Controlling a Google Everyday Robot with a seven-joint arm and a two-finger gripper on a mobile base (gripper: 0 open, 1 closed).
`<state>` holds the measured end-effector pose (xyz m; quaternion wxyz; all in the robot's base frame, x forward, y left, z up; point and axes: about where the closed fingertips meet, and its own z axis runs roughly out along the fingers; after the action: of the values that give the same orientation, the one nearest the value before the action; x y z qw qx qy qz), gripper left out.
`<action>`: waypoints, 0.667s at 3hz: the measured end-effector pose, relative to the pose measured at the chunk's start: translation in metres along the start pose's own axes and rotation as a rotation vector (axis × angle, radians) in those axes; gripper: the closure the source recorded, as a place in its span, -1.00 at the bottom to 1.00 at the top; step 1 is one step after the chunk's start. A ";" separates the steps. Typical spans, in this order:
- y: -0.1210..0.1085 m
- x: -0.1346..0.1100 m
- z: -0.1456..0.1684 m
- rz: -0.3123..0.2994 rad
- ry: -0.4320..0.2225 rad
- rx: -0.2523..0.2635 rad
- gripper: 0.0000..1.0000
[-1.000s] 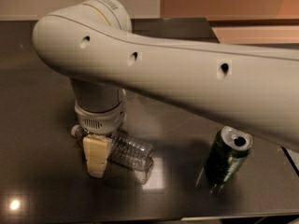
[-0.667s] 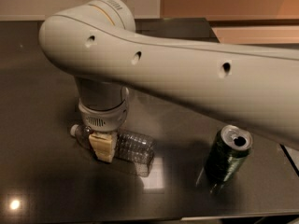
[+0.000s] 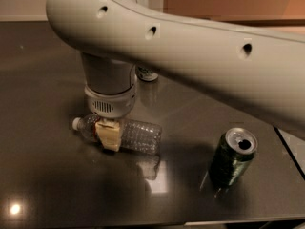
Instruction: Pick water bottle
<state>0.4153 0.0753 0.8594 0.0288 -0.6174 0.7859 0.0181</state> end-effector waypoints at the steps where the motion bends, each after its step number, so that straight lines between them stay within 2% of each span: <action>1: -0.008 -0.003 -0.036 -0.058 -0.036 -0.019 1.00; 2: -0.016 -0.012 -0.073 -0.150 -0.078 -0.036 1.00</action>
Offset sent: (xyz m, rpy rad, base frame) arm 0.0231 -0.0044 0.1224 0.0945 0.0480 0.2876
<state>0.4319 0.0783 0.9333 0.0498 -0.6739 0.7351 0.0540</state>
